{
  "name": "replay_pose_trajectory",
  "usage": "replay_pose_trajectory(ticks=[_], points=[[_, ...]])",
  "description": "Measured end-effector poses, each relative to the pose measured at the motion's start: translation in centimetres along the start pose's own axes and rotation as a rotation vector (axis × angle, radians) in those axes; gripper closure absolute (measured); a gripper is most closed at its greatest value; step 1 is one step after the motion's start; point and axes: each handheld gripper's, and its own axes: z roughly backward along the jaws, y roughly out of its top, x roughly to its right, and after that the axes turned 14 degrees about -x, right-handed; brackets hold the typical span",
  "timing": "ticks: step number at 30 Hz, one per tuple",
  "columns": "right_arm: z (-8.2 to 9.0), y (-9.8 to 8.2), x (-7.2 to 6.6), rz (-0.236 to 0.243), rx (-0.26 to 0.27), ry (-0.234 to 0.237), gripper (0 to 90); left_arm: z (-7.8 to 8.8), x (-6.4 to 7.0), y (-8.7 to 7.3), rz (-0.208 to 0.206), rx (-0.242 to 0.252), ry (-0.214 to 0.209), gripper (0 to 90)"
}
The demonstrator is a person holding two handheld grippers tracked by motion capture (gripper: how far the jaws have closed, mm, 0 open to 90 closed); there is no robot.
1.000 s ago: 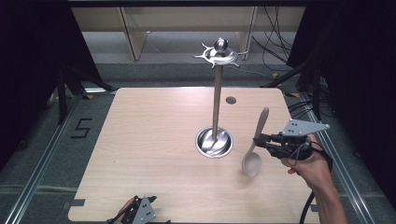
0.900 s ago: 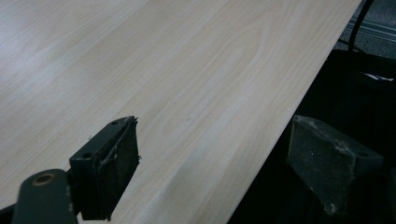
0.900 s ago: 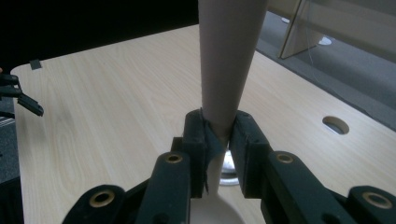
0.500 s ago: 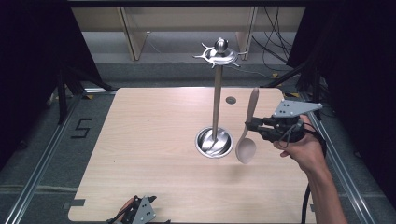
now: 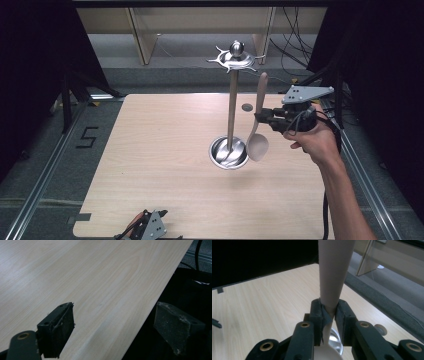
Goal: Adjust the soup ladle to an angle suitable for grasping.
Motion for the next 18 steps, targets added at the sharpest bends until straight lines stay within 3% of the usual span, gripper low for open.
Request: replay_pose_trajectory(ticks=[5,8,9,18], points=[[-0.3,0.9,0.4,0.005,-0.006,-0.020,77.4,0.0,-0.1,0.0,-0.008,-0.004,0.003,15.5],[-0.3,1.2,0.4,-0.007,-0.035,-0.006,77.4,0.0,0.0,0.0,-0.007,-0.002,-0.001,15.5],[-0.5,1.3,0.5,0.002,-0.029,-0.024,77.4,0.0,0.1,0.0,-0.004,0.001,-0.002,15.5],[-1.0,1.9,0.7,-0.006,-0.081,-0.013,77.4,-0.1,0.2,0.0,0.006,0.015,-0.014,15.5]])
